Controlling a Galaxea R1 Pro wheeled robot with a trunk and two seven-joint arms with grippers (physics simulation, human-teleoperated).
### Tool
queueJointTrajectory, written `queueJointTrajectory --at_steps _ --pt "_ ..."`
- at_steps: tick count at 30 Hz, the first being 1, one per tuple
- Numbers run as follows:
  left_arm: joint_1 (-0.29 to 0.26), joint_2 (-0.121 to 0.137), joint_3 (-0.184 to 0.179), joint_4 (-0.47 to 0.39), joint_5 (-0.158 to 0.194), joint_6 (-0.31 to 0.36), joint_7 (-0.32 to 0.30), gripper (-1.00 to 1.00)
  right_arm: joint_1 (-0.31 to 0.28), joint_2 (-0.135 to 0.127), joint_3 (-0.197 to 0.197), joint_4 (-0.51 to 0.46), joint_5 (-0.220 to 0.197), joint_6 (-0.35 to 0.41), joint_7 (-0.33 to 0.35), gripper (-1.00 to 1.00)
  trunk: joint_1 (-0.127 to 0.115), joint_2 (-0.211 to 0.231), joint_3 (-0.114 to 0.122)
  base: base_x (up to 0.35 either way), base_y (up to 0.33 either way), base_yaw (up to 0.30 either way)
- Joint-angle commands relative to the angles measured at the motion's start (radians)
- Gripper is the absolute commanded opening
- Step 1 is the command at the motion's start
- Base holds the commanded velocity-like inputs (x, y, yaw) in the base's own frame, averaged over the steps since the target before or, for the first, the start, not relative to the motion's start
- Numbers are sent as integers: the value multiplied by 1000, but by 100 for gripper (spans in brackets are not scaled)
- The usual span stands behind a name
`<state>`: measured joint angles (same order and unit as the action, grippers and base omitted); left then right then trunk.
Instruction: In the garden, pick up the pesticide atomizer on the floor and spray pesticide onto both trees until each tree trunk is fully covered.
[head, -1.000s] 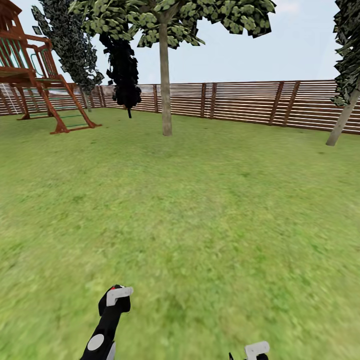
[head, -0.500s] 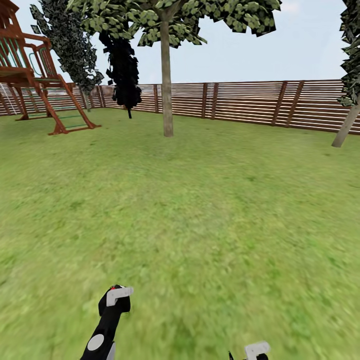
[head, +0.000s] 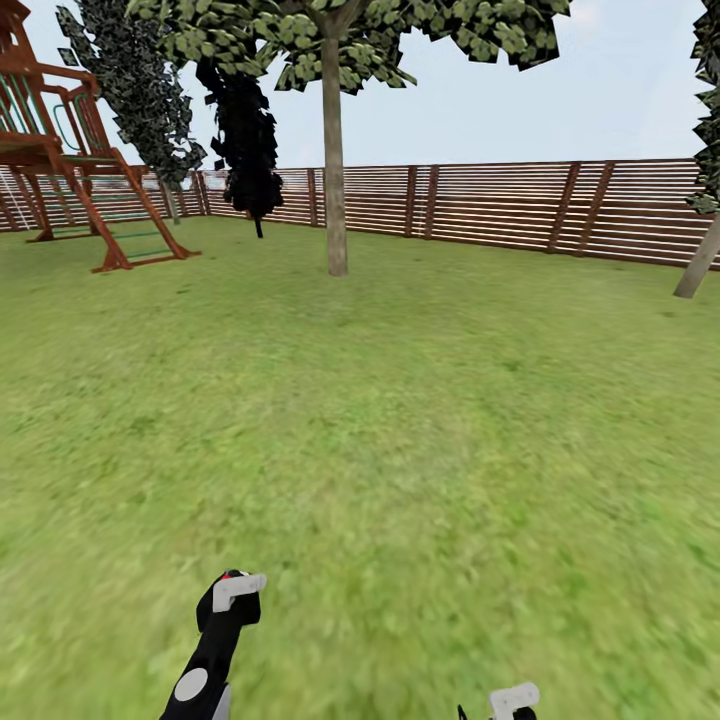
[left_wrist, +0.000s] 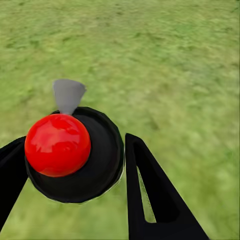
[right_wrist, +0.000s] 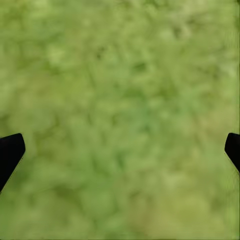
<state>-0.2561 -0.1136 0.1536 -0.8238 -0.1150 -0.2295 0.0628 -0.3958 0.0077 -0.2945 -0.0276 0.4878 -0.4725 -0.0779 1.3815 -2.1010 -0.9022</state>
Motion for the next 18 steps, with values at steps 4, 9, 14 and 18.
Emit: queueJointTrajectory --at_steps 4,9,14,18 --pt "0 -1 0 -1 -1 -1 0 -100 0 0 0 0 0 0 0 100 0 0 0 338 10 0" --pt "0 -1 0 0 -1 -1 0 -100 0 0 0 0 0 0 0 100 0 0 0 338 74 0" --pt "0 -1 0 0 -2 -1 0 -100 0 0 0 0 0 0 0 100 0 0 0 338 84 0" --pt "0 -1 0 0 -1 0 0 -100 0 0 0 0 0 0 0 100 0 0 0 338 84 0"
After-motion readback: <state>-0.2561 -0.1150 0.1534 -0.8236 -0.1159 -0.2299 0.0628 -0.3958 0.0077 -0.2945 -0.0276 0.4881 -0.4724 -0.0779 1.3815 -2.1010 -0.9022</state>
